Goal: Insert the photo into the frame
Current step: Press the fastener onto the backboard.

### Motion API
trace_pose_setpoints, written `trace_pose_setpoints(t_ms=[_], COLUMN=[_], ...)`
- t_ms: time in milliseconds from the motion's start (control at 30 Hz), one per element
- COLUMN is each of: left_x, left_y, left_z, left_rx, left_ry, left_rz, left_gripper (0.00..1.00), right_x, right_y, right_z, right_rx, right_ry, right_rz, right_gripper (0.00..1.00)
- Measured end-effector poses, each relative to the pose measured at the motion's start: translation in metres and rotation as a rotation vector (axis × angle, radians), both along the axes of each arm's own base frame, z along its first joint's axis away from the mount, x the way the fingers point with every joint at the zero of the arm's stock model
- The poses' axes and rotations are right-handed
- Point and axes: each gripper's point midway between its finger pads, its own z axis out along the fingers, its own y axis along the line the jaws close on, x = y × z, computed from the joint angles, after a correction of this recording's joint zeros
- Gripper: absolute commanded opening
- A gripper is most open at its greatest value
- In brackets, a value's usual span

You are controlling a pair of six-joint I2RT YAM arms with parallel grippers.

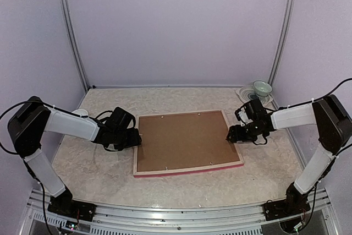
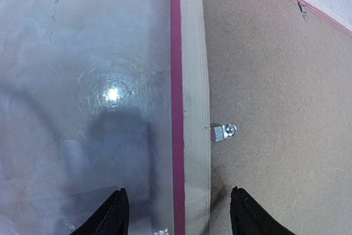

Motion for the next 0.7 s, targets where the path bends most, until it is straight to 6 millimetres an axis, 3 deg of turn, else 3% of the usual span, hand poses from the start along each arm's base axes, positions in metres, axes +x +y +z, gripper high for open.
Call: trace_pose_setpoints(t_ms=[700], left_x=[0.0013], left_y=[-0.0009], left_z=[-0.0001], left_rx=[-0.011], left_ry=[-0.016], left_rz=[0.0], left_gripper=[0.63], right_x=[0.0005], right_y=[0.0096], right_z=[-0.0001], right_rx=[0.001], right_ry=[-0.005], right_rz=[0.023], right_gripper=[0.73])
